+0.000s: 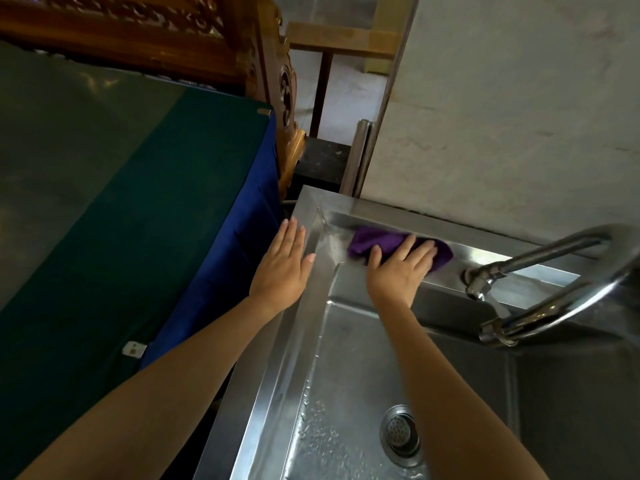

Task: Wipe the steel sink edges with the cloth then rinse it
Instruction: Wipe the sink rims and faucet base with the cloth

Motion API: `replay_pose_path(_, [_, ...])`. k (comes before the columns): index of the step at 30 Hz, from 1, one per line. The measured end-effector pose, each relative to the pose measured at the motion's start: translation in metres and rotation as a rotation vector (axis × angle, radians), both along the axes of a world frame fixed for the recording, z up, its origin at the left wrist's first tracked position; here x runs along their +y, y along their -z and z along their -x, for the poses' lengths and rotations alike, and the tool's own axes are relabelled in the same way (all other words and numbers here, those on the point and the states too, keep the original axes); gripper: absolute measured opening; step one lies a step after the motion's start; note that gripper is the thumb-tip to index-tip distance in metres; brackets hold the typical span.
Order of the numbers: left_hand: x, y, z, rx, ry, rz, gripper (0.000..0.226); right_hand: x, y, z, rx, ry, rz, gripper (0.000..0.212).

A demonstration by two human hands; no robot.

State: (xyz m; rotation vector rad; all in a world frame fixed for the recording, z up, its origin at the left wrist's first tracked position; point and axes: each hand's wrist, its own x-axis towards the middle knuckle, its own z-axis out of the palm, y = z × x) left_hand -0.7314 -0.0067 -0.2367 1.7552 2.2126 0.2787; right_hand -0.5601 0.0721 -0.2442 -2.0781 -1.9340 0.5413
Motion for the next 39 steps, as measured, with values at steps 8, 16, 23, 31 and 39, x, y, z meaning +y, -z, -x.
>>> replay_pose_path(8, [-0.002, -0.002, -0.001, 0.004, -0.018, 0.005, 0.065, -0.016, 0.006, 0.015, 0.055, -0.533, -0.084, 0.081])
replay_pose_path(16, [0.0, -0.005, -0.003, 0.005, -0.004, 0.027, 0.066, 0.012, -0.008, 0.029, 0.311, -0.774, 0.087, 0.069])
replay_pose_path(23, [-0.042, -0.008, -0.01, 0.141, 0.036, 0.016, 0.073, -0.01, 0.003, 0.041, 0.381, -0.707, 0.034, 0.049])
replay_pose_path(31, [-0.105, -0.004, -0.025, 0.205, -0.04, -0.02, 0.075, -0.077, 0.013, 0.037, 0.149, -0.777, -0.109, 0.081])
replay_pose_path(39, [-0.107, -0.004, -0.029, 0.247, -0.046, -0.004, 0.076, -0.028, 0.007, 0.055, 0.058, -0.649, -0.09, 0.068])
